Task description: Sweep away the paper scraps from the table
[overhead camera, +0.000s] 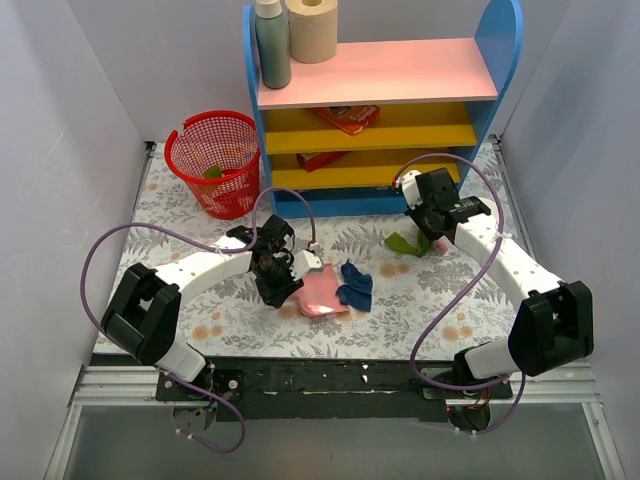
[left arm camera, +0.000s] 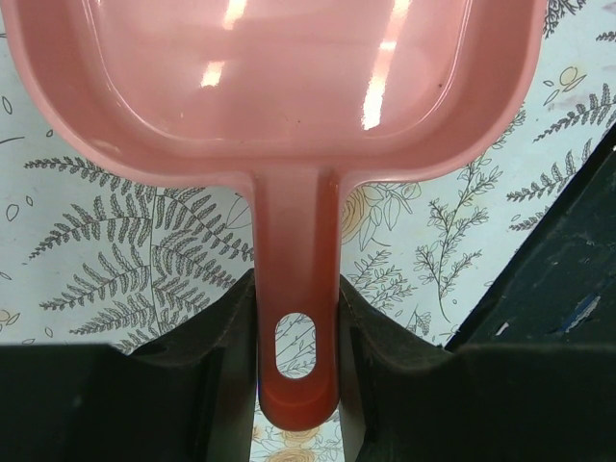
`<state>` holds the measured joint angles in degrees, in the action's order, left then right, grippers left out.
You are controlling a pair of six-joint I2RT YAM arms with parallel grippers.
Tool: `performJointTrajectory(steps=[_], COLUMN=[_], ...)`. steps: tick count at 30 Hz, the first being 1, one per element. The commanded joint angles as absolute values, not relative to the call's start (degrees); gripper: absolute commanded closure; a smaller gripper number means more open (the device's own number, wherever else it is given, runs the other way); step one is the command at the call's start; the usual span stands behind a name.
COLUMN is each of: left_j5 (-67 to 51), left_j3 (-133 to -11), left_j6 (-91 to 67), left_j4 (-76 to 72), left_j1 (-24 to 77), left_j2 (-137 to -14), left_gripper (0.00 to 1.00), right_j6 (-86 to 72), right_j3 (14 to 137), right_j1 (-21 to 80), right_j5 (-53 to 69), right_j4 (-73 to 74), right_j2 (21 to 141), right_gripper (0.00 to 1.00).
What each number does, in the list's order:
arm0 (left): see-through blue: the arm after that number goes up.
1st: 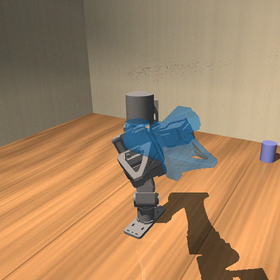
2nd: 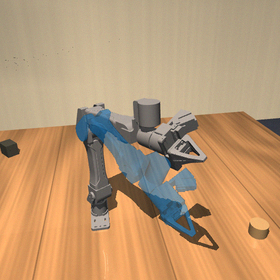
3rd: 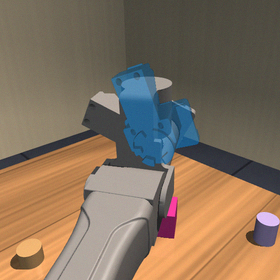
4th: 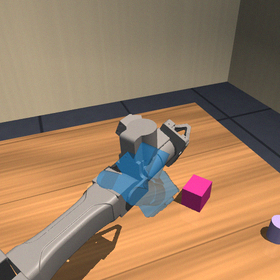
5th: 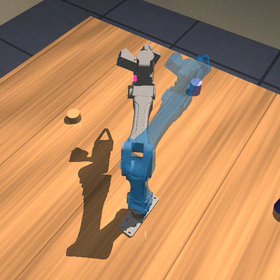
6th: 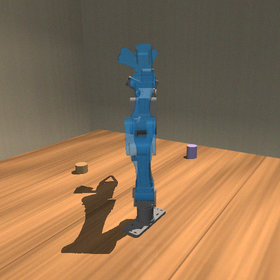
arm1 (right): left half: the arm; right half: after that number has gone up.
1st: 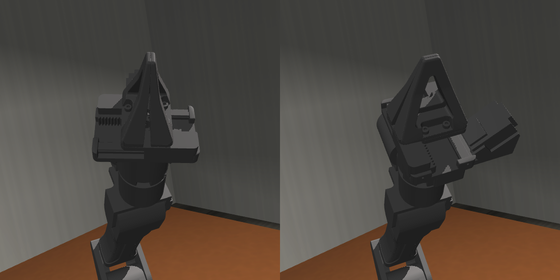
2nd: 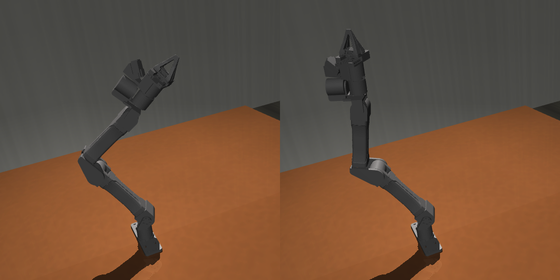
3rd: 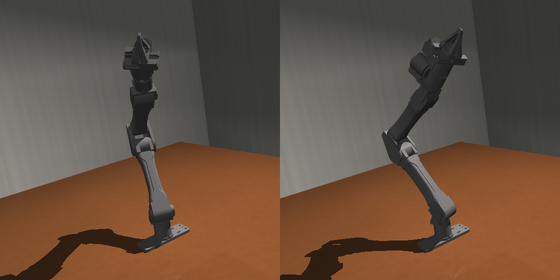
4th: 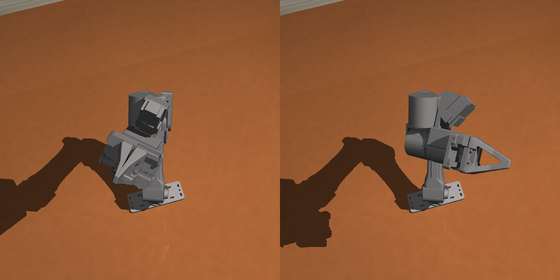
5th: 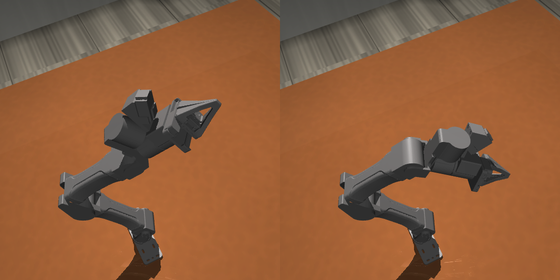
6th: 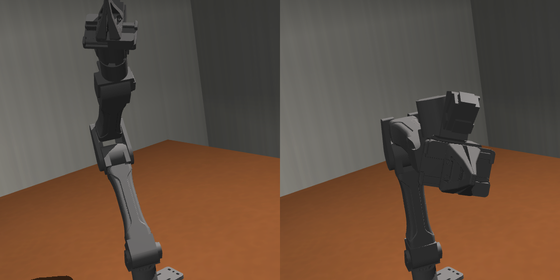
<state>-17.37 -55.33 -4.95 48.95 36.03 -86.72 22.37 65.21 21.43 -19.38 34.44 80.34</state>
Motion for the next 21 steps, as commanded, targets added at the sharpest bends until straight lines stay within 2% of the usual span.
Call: performJointTrajectory(steps=[1,3,14,21], left_j5=[-18.4,-18.6,-22.7,-21.6], left_j3=[-57.0,-56.9,-59.0,-60.5], left_j6=[-5.3,-5.4,-8.3,-8.2], left_j4=[49.0,49.0,48.3,49.7], left_j1=[36.5,36.6,37.6,37.6], left_j2=[-86.7,-86.7,-90.2,-90.4], left_gripper=[1.00,1.00,1.00,1.00], right_j6=[18.5,15.2,5.4,7.0], right_j3=[65.1,65.0,63.3,70.7], right_j1=[22.0,22.7,25.0,25.0], right_j5=[-6.5,1.5,25.5,25.6], right_j4=[35.9,37.9,38.8,43.4], right_j2=[78.5,77.4,76.2,77.5], right_gripper=[0.99,0.99,0.99,0.99])
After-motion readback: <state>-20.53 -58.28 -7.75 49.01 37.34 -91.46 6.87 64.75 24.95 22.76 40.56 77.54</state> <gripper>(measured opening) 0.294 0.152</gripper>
